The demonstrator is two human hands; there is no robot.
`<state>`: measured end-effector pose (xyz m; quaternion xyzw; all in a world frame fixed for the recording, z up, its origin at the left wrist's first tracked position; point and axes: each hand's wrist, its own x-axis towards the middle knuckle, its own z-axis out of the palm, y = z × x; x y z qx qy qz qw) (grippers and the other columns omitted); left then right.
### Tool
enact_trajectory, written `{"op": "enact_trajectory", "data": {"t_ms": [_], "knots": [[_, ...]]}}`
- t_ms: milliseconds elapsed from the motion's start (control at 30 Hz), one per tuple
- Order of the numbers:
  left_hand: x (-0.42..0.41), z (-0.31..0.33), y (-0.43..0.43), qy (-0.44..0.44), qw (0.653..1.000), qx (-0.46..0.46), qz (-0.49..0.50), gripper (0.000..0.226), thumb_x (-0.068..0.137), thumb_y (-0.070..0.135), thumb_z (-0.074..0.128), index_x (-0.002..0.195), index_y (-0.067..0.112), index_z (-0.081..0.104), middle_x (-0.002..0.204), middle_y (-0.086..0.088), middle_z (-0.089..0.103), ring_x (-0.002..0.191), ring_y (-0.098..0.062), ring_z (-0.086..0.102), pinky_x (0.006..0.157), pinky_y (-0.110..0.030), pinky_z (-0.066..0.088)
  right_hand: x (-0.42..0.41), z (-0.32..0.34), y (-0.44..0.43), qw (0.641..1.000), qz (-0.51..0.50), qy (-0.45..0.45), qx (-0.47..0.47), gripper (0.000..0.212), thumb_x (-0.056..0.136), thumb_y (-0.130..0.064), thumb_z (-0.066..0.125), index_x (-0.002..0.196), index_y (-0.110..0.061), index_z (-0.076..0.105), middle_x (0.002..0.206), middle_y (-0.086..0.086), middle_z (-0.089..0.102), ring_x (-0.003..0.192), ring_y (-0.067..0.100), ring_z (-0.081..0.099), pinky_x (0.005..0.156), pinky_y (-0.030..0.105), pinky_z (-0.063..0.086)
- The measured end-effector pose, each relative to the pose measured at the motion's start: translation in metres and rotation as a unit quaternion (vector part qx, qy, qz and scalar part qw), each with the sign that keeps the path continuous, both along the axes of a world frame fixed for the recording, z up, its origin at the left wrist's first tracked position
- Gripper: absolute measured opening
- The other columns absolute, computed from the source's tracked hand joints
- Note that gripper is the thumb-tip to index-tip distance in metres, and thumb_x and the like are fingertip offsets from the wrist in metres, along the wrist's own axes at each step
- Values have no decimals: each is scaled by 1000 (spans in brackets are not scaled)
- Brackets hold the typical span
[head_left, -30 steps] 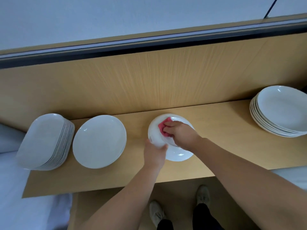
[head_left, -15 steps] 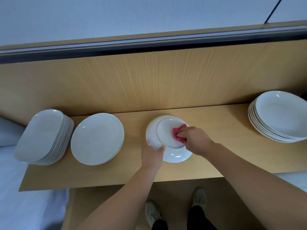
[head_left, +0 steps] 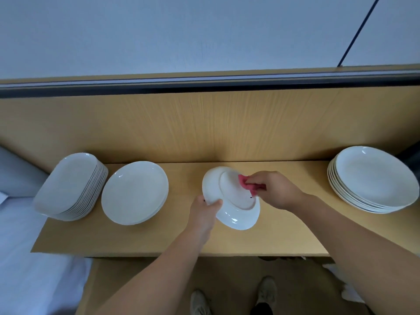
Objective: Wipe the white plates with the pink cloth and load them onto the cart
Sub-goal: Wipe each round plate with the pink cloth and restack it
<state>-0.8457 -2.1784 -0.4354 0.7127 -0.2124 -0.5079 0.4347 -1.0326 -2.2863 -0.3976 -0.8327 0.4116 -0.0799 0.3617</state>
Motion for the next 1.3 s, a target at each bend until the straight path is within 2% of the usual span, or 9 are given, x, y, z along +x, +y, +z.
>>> {"op": "enact_trajectory", "data": {"t_ms": [167,267,333,400,533,633,733,1033,1300], "knots": [[-18,31,-9,-70,994,-63,-54,14,84,15,63,97,10,63,93,-8,68,86,-23,63,72,-39,50,-6,30,-13,999,4,-47,21,37,93,-4,52,80,-34,69,75,-7,63,76,7,67,73,25,52],[-22,53,-16,-137,984,-73,-82,19,84,18,63,101,10,57,94,-8,65,82,-18,59,70,-31,45,-9,48,-20,995,-15,-94,35,18,94,-3,53,90,-5,70,77,9,61,66,5,60,57,8,44],[-17,69,-15,-207,971,-66,-98,24,86,21,62,109,18,55,99,3,63,90,-14,60,72,-30,48,-10,55,-25,992,-20,-117,37,19,92,3,51,93,1,70,78,12,61,67,9,58,51,5,40],[-8,81,-9,-285,949,-71,-113,30,88,21,60,117,23,53,103,8,61,91,-13,58,71,-29,48,-6,58,-30,990,-20,-129,48,32,89,8,48,99,-8,73,79,7,63,66,5,61,50,9,40],[17,90,11,-482,863,-47,-146,34,95,25,53,129,24,49,109,0,64,91,-20,60,76,-33,50,9,58,-32,990,8,-127,67,42,87,10,47,99,-21,73,78,7,65,54,-1,58,50,35,41],[41,86,28,-553,818,7,-160,34,99,24,47,133,27,46,110,-2,67,93,-22,64,83,-37,55,28,62,-24,990,35,-122,67,39,88,12,47,100,-14,73,80,9,63,49,-3,55,50,26,42],[67,80,47,-573,798,51,-180,32,99,18,43,130,28,46,102,-2,67,87,-22,63,78,-35,54,47,66,-15,987,50,-134,79,39,89,15,48,103,-12,73,82,4,62,51,-5,55,50,8,39],[122,53,77,-565,786,115,-223,45,94,8,40,135,25,44,112,-2,65,102,-26,60,85,-35,49,92,60,7,988,62,-116,87,40,89,17,47,104,-10,71,82,-2,61,51,-5,55,48,5,39],[145,16,73,-596,730,134,-308,45,98,10,38,139,27,41,115,-3,63,102,-24,61,82,-35,50,111,50,20,992,32,-84,89,32,88,17,46,101,0,70,85,15,63,50,-6,53,48,5,40]]}}
